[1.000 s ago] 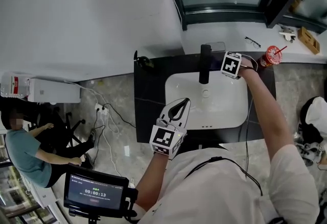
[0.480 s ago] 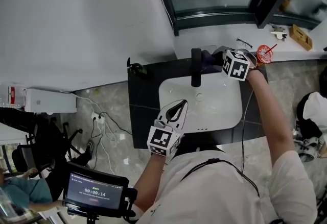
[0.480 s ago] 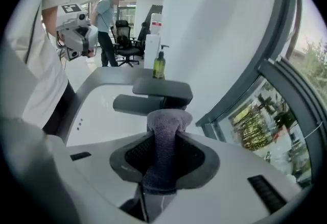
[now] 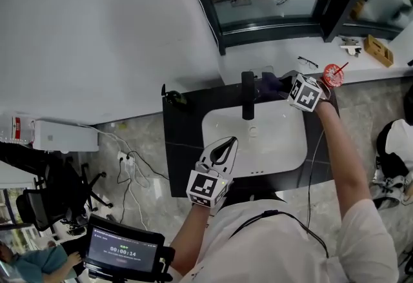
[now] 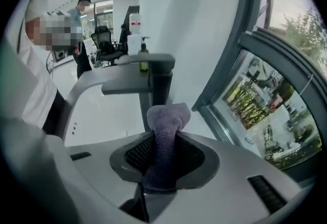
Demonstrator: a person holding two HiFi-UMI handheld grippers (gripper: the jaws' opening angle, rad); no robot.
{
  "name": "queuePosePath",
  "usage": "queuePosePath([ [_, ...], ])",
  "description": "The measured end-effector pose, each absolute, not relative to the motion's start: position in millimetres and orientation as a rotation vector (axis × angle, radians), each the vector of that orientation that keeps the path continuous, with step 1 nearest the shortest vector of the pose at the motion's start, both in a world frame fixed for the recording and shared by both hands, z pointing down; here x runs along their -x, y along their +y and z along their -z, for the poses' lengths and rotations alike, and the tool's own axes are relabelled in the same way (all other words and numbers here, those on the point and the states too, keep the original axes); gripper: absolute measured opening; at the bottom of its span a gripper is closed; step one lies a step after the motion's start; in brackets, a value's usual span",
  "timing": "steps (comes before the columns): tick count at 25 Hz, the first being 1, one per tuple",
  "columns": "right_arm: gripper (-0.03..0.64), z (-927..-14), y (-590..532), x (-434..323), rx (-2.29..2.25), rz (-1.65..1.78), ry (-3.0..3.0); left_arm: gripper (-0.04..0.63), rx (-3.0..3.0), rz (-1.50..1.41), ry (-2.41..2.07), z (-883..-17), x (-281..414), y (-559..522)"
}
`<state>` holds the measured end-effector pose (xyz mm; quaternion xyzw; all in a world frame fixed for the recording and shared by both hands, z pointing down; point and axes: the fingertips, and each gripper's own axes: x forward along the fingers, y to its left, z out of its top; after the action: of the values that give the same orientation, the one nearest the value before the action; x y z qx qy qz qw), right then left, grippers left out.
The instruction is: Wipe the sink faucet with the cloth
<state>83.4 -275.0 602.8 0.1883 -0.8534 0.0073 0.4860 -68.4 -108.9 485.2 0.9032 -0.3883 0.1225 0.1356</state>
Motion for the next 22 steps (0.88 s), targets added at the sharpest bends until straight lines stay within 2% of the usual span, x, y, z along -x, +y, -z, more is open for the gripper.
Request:
queuePosePath([
  [5,0.114,-665,-263,-61,-0.353,-0.051,-1.978,-0.005,-2.576,-0.37,-1.174,-492,85,-106],
  [9,0.114,-675,-272,-42,-0.337,-0.044,-1.95,-0.005,-2.553,-0.367,-1.225,-491,98,-106],
  [15,0.114,-641,-269,-33,-0.298,0.029,-2.061,-0.005,-2.558,-0.358,-1.23,-489,99,-111],
  [22,0.114,-548,-266,-37,-0.401,0.085,-2.279,-0.005,-2.617,-0.335,-1.145,-487,80,-118],
])
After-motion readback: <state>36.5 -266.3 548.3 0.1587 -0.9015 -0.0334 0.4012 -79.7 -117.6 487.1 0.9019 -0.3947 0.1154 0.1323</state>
